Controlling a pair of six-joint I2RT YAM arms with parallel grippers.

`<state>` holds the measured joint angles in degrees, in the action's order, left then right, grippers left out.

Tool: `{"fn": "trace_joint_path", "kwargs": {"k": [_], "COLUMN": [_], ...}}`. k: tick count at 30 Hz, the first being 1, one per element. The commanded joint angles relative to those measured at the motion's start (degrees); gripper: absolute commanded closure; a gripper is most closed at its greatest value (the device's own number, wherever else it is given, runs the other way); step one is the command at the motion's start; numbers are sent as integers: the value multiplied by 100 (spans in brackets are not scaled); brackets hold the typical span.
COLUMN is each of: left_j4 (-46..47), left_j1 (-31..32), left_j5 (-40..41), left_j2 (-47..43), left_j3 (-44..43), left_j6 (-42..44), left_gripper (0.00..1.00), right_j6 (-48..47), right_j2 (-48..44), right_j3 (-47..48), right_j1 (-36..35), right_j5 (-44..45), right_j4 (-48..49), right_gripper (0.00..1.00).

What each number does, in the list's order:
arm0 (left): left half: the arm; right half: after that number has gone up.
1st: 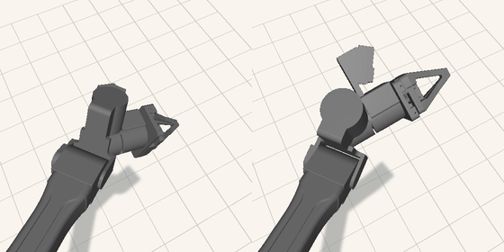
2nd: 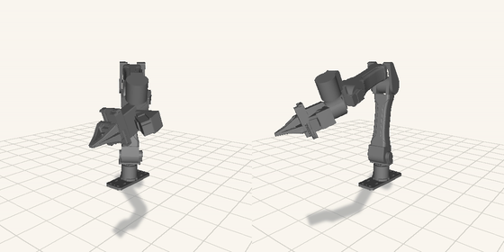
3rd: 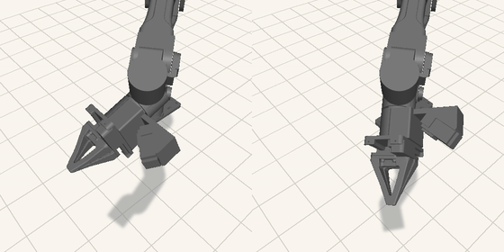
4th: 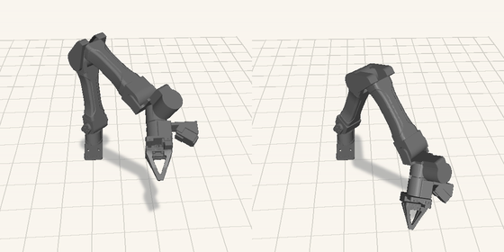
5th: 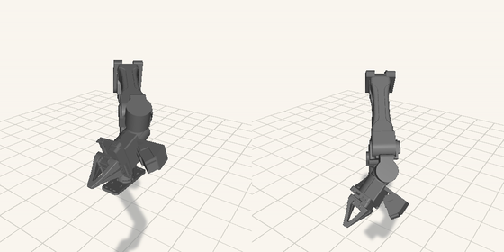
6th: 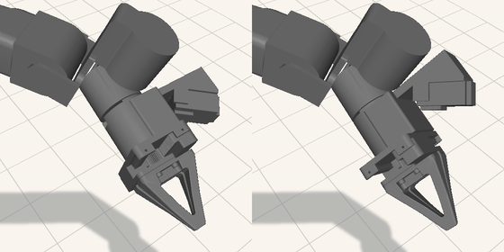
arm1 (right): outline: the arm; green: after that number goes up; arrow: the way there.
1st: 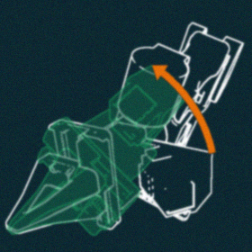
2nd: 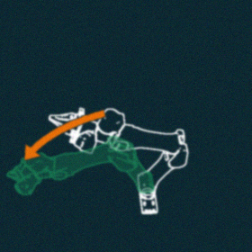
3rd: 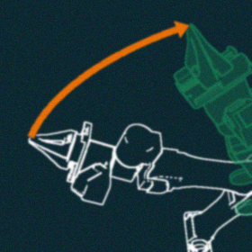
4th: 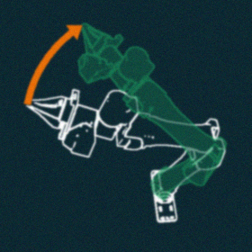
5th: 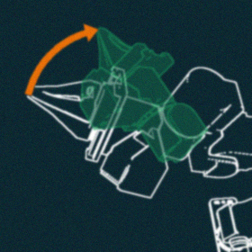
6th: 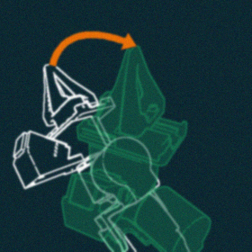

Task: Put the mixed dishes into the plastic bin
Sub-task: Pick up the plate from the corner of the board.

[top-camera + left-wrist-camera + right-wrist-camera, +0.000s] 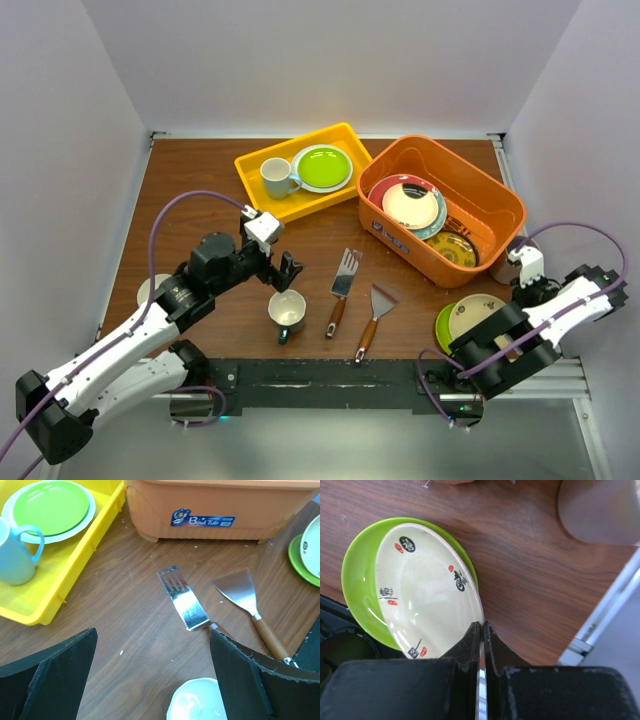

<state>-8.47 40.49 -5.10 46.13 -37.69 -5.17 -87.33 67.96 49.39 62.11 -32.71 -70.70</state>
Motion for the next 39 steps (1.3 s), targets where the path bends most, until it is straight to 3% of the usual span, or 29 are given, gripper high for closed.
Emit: {"fn": "trace_joint_path", "kwargs": {"k": [1, 9, 23, 35, 39], "left_j4": [381, 583, 1189, 1945, 2952], "left_j1": [-41, -50, -50, -32, 2], "left_j5": [-377, -711, -1387, -2450, -2899], "left_j2": [1, 63, 730, 2628, 3497], "left_j3": [8, 34, -378, -2013, -2470], "left_j6": [-221, -432, -661, -889, -1327], "left_gripper": [0, 0, 0, 0, 0], "right_j6": [-337, -487, -619, -180, 163], "right_j2": [-485, -1329, -1769, -1769, -1716], "right_j3": [405, 721, 2073, 3199, 3428], "right_j1": [21, 21, 21, 3, -268], "right_j5": [-236, -315, -412, -956, -1281], "right_j4": [-567, -796, -1280, -1289, -1289], "right_gripper": [100, 100, 100, 100, 100]}}
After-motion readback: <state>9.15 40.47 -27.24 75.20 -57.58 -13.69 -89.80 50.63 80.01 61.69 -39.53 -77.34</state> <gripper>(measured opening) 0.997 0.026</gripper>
